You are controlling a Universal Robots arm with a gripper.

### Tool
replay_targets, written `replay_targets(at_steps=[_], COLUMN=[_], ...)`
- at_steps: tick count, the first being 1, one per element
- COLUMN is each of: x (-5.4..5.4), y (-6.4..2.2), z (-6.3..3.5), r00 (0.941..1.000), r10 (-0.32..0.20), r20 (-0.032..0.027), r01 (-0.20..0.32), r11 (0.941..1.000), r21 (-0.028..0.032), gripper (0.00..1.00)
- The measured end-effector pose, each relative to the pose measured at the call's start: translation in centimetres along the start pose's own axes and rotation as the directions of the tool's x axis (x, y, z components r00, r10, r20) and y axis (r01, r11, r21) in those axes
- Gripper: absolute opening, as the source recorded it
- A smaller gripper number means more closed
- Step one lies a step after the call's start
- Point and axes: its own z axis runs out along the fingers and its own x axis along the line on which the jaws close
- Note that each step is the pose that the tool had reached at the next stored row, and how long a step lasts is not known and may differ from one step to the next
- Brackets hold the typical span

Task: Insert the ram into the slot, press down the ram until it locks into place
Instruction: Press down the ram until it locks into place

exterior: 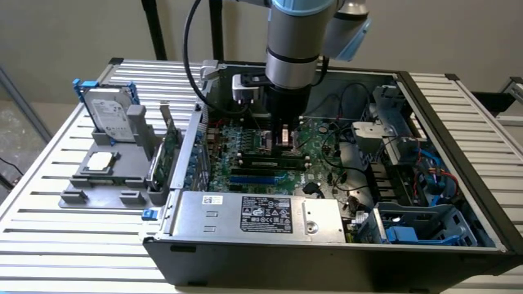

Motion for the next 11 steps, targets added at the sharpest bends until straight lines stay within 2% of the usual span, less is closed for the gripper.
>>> replay_targets(at_steps=[2,5,11], x=[0.0,0.0,0.0], y=[-0.02,-0.14,-0.17], z=[-0.90,-1.64,-1.71], r00=[1.0000,1.0000,1.0000], r10=[0.000,0.000,0.000], r20=[-0.0004,-0.0006,-0.0004], r01=[0.000,0.000,0.000], r11=[1.0000,1.0000,1.0000], r21=[-0.0004,-0.0015,-0.0015], gripper=[0.11,0.11,0.11])
